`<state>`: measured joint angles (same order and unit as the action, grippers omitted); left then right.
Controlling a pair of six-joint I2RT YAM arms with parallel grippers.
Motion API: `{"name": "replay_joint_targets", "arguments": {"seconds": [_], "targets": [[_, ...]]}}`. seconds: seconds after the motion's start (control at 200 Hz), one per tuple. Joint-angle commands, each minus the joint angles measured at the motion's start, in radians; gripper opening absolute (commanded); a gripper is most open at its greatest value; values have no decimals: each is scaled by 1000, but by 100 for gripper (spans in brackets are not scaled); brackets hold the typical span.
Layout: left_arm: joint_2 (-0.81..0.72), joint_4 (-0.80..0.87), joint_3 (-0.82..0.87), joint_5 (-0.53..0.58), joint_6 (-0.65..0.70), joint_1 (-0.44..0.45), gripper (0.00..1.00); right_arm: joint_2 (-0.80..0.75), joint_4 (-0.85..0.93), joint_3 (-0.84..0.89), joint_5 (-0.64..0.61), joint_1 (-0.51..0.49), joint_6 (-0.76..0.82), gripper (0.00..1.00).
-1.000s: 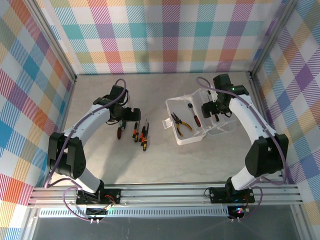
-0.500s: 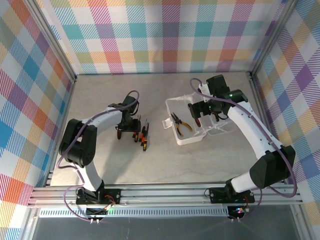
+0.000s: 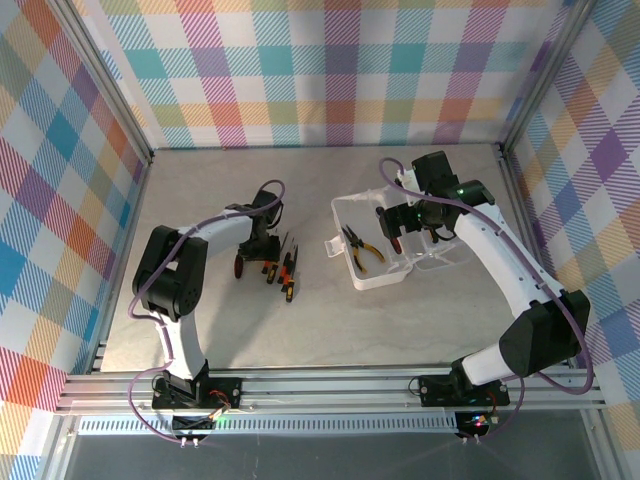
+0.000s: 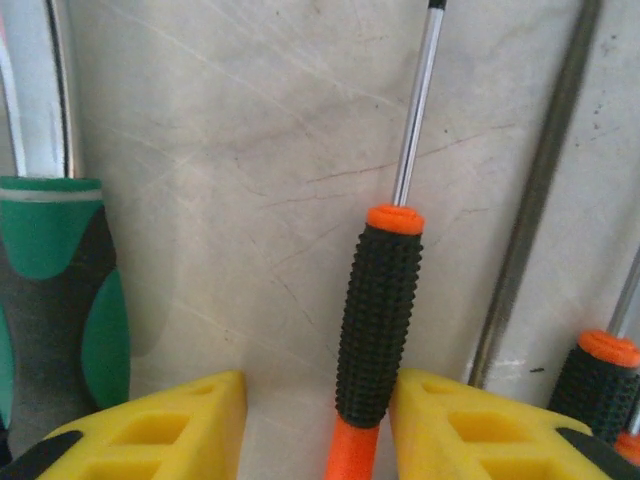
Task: Pack the tool kit
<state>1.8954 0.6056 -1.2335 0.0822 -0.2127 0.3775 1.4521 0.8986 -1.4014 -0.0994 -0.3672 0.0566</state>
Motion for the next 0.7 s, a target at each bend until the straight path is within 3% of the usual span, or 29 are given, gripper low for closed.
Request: {"name": "replay_joint_targets", "arguments": {"seconds": [0.0, 0.405, 0.485, 0.695], "targets": [[35, -14, -40, 43, 15, -3, 36, 2, -9, 14, 15, -6, -14, 99], [63, -18, -34, -8, 21, -22, 12, 2, -9, 14, 15, -7, -11, 99], [50, -11, -32, -10, 27, -22, 0, 2, -9, 14, 16, -7, -8, 99], [-27, 33, -38, -6, 50, -22, 0, -5, -7, 6, 28, -7, -7, 99]]}}
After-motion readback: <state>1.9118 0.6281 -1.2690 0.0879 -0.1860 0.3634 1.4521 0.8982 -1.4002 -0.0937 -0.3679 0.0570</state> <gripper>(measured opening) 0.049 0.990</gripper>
